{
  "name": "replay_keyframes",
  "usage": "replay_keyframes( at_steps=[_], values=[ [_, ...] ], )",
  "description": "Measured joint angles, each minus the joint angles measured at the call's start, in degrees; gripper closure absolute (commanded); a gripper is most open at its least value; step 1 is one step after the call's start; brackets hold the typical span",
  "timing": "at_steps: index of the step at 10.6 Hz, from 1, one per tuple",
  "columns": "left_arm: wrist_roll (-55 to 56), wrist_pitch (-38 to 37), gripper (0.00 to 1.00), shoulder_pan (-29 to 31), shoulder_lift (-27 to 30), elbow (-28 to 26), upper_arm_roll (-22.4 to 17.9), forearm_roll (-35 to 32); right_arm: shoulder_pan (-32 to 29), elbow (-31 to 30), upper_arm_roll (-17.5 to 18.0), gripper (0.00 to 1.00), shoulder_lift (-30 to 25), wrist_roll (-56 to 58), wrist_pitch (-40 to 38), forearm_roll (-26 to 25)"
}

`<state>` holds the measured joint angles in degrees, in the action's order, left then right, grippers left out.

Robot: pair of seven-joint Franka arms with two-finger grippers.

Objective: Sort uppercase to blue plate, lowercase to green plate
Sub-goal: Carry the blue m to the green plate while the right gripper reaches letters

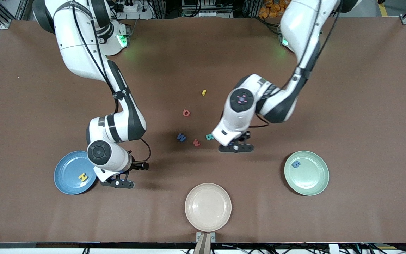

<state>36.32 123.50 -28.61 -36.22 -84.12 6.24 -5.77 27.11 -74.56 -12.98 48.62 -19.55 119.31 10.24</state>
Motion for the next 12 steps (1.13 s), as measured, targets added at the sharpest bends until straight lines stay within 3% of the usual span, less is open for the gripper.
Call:
replay_keyframes(
  at_steps=[7,11,12],
  values=[
    [-32.27,-1.61,1.00,21.70,1.24,-1.56,-0.06,0.75,10.01,0.72,1.20,0.00,0.27,-21.02,4.38,5.62],
    [-34.69,1.78,1.00,23.68,-3.09,-2.12,-1.99,0.75,14.30,0.73,2.47,0.00,1.48,-35.04,6.40,6.00],
    [-35.12,3.24,0.87,23.86,-4.17,-2.14,-2.50,0.75,14.52,0.74,3.51,0.00,1.48,-37.74,6.69,6.04]
  ],
)
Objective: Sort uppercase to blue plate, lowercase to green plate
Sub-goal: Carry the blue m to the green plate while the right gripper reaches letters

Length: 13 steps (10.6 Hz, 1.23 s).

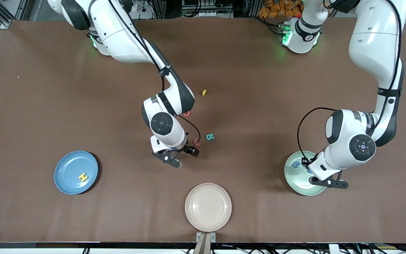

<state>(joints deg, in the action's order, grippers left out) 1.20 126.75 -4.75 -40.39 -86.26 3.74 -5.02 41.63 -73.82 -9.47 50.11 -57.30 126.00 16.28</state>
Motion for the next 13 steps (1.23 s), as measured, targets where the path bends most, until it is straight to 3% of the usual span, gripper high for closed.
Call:
replay_keyframes(
  at_steps=[2,3,8,11,13],
  values=[
    [-1.05,1.28,0.11,0.22,-1.04,0.00,-0.18,0.00,0.75,0.00,2.15,0.00,0.05,-2.69,0.25,0.02],
    [-1.17,1.34,0.00,0.21,-1.03,0.02,-0.18,0.00,1.65,0.01,2.49,0.00,0.15,-3.25,0.31,0.04],
    [-1.19,1.57,0.00,0.08,-0.47,0.72,0.01,0.03,7.00,-0.01,2.64,0.00,3.42,-4.04,5.60,-0.32],
    [-1.11,1.58,0.00,-0.91,1.51,0.95,0.44,0.06,7.78,-0.01,2.62,0.00,4.50,-1.50,7.06,-7.77],
    [-1.11,1.57,0.00,-0.94,1.57,0.73,0.42,0.06,7.82,0.04,2.60,0.00,4.49,4.00,7.16,-9.06]
  ],
)
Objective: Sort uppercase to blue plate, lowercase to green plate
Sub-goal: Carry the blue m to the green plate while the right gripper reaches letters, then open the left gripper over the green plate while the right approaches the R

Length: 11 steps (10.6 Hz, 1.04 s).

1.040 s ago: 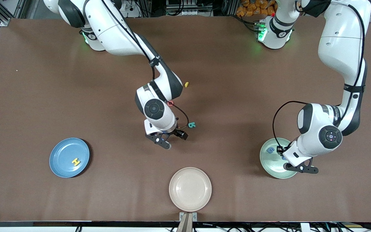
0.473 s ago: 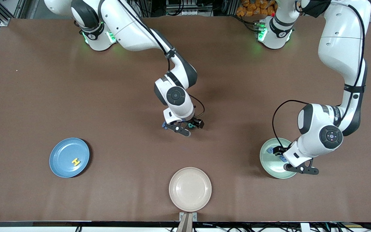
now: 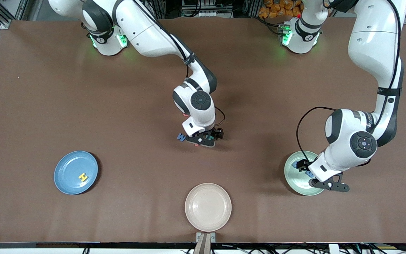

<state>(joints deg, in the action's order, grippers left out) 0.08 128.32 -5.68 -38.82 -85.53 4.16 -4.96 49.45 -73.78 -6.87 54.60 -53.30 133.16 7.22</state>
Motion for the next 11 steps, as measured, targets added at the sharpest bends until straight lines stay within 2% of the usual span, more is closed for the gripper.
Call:
replay_keyframes(
  at_steps=[5,11],
  values=[
    [0.00,0.00,0.00,-0.49,-0.46,-0.44,0.02,0.00,1.32,0.01,0.01,0.00,0.57,3.54,0.00,-0.42],
    [0.00,0.00,0.00,-0.83,-0.52,-0.72,0.03,0.00,0.67,0.63,-0.51,0.00,0.63,-3.40,-1.59,4.17]
  ],
)
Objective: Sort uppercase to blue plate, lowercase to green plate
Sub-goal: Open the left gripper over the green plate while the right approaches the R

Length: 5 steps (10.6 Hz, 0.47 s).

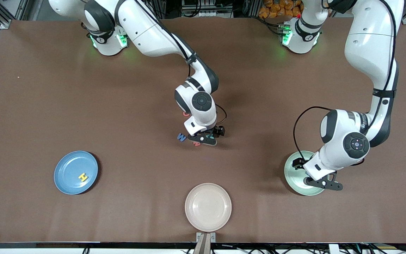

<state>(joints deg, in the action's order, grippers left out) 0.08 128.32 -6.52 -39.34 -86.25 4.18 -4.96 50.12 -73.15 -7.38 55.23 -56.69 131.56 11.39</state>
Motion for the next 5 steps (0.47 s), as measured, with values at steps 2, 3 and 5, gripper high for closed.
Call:
replay_keyframes(
  at_steps=[2,3,5],
  values=[
    [0.00,0.00,0.00,0.00,-0.02,-0.03,0.00,0.00,-1.87,0.93,0.08,0.00,-0.01,-3.88,-0.07,3.29],
    [0.00,0.00,0.00,0.00,-0.02,-0.03,0.01,0.00,-2.73,1.40,0.17,0.00,0.00,-5.58,-0.12,4.87],
    [0.00,0.00,0.00,0.00,-0.02,-0.05,0.01,0.00,-4.01,2.18,0.28,0.00,-0.01,-11.06,-0.17,5.77]
  ],
)
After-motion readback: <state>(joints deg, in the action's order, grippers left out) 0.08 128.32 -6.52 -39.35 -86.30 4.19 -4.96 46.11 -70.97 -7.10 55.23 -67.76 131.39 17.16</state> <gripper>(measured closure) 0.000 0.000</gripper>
